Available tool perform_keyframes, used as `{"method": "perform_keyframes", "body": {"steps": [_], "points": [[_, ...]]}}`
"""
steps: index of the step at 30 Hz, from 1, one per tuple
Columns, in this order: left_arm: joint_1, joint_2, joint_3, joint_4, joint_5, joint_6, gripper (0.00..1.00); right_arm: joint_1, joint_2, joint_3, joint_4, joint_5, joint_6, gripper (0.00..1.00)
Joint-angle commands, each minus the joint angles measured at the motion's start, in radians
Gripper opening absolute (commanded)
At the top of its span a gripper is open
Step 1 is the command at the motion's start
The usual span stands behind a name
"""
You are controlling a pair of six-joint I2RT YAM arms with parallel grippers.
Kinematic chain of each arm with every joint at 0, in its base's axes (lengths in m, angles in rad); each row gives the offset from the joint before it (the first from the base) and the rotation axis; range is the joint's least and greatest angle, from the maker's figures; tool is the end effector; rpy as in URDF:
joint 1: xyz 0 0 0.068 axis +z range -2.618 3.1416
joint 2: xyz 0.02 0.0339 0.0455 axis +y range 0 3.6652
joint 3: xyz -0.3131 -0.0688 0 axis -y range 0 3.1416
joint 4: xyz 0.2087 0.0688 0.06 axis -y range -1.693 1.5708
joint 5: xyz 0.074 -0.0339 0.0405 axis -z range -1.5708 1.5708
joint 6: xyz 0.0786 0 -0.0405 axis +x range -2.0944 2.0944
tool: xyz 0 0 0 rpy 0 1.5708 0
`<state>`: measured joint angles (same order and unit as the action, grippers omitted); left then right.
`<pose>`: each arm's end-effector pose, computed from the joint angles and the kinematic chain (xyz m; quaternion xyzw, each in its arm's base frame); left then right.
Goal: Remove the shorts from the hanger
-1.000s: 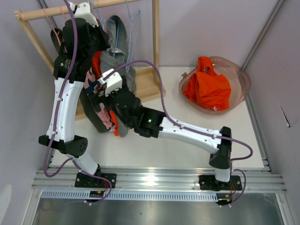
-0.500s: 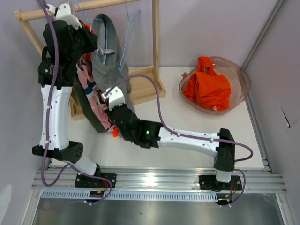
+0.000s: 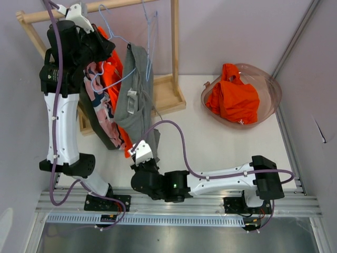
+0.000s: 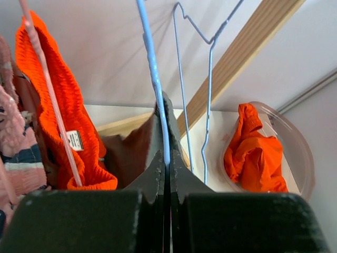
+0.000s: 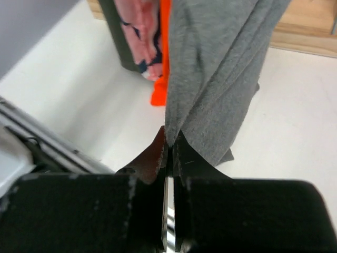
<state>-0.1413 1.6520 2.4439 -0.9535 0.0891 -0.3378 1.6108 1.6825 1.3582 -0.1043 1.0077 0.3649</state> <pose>0.2956 -0.0491 0.5917 -0.0460 0.7603 -0.1865 0.6206 0.0513 0.3797 0.3668 -0.2179 0.7506 0.1716 0.5997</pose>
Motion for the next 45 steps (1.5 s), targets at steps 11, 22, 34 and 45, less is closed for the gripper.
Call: {"method": "perform_keyframes", "body": {"steps": [11, 22, 34, 45], "points": [[-0.006, -0.377, -0.44, 0.237, 0.132, -0.082, 0.0, -0.438, -0.079, 0.212, 0.132, -0.237, -0.259, 0.0], [-0.139, -0.518, -0.537, 0.147, 0.005, -0.026, 0.0, -0.958, -0.118, 0.559, -0.008, -0.425, -0.36, 0.0], [-0.139, -0.506, -0.562, 0.168, -0.071, 0.013, 0.0, -1.428, -0.017, 0.704, -0.118, -0.521, -0.291, 0.0], [-0.141, -0.379, -0.447, 0.216, -0.075, 0.055, 0.0, -1.499, -0.145, 0.056, -0.005, -0.561, -0.121, 0.9]]}}
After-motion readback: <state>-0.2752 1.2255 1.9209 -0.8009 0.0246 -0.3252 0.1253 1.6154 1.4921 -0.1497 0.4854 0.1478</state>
